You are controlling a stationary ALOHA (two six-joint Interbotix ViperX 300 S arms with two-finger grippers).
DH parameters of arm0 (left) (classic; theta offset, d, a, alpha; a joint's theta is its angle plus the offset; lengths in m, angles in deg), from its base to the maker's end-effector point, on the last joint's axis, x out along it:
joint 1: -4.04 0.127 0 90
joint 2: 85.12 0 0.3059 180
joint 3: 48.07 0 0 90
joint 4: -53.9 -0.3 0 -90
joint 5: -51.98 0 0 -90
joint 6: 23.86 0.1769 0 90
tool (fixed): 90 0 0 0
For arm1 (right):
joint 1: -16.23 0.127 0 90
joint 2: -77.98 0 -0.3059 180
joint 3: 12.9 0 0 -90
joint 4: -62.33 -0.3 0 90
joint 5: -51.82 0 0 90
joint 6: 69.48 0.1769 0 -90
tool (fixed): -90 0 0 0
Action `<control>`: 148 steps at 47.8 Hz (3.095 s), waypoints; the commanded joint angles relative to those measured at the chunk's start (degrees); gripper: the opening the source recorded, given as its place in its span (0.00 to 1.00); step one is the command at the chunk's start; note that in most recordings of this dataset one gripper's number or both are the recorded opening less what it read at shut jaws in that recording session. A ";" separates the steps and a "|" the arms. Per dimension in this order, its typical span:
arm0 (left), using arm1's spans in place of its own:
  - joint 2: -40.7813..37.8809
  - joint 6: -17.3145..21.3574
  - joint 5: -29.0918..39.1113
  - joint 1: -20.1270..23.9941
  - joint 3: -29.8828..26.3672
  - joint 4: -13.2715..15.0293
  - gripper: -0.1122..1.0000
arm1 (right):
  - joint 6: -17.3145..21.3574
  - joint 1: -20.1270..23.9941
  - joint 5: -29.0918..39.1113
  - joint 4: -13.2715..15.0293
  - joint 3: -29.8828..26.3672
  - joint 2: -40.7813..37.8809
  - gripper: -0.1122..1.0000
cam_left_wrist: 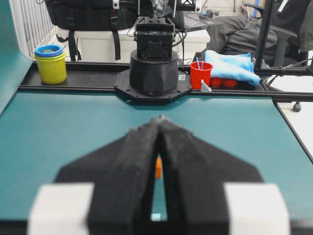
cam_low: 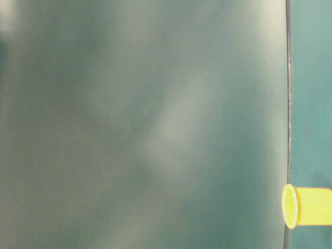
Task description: Move the cup toward the block with left arm.
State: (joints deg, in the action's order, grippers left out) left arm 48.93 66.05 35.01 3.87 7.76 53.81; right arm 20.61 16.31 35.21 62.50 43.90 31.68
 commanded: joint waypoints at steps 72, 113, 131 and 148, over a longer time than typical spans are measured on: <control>-3.60 1.05 32.26 7.65 -4.66 -1.14 0.17 | 0.88 -0.18 2.55 0.26 -3.43 -2.55 0.10; -16.70 0.97 17.58 16.70 -4.66 -0.53 0.88 | 0.88 0.53 2.46 0.26 -3.25 -3.43 0.10; -36.83 -5.01 15.47 23.03 -8.35 0.00 0.89 | 0.88 0.62 2.72 0.26 -3.08 -3.69 0.10; -47.64 -5.19 12.66 23.03 -11.95 -0.09 0.89 | 0.88 0.62 2.72 0.26 -3.16 -3.69 0.10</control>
State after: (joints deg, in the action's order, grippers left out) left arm 2.00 60.95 49.16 26.72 -2.96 53.81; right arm 21.40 16.75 38.29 62.68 41.88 28.17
